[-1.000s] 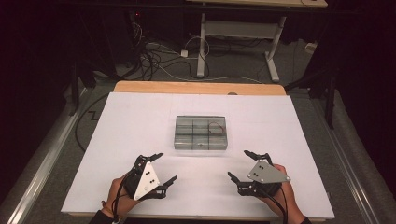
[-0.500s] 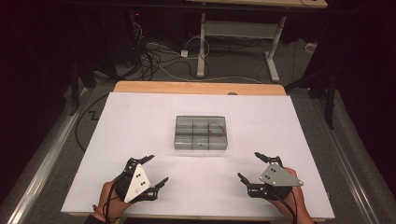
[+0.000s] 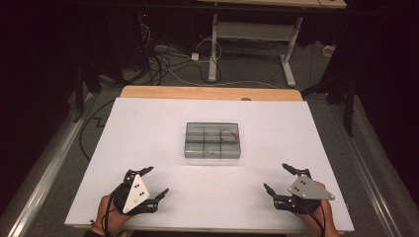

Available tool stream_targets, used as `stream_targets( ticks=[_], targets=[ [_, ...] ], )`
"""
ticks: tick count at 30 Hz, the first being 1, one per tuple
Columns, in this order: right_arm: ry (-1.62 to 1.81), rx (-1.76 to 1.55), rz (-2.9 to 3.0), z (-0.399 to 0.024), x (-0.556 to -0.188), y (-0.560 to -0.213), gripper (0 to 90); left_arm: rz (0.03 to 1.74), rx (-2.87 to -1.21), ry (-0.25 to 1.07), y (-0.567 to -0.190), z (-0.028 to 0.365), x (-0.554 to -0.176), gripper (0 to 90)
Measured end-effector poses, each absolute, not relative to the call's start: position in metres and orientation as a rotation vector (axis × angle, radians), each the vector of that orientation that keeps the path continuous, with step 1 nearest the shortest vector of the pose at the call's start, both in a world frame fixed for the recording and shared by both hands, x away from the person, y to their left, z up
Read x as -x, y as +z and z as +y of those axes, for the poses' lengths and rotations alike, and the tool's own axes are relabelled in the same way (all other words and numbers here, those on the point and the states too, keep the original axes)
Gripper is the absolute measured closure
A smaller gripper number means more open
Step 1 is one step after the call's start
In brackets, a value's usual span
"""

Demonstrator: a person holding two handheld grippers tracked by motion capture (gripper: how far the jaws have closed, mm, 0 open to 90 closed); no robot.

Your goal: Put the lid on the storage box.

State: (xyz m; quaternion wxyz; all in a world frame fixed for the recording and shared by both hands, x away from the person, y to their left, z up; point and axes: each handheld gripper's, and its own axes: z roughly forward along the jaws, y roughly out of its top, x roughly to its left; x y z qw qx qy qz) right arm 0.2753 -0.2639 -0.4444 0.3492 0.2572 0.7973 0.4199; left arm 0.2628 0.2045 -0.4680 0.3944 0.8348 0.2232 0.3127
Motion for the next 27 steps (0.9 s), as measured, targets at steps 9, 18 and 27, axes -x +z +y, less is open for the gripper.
stream_targets(
  ticks=[9, 18, 27],
  targets=[
    [1.067, -0.747, 2.039, -0.291, -0.277, -0.458, 18.9, 0.643, -2.097, 0.778, -0.476, 0.220, -0.263, 19.9],
    [1.089, -0.791, 2.031, -0.301, -0.274, -0.465, 19.2, 0.711, -2.109, 0.771, -0.483, 0.230, -0.262, 19.8],
    [1.094, -0.787, 2.016, -0.300, -0.268, -0.462, 19.4, 0.684, -2.104, 0.761, -0.481, 0.225, -0.262, 19.8]
  ],
)
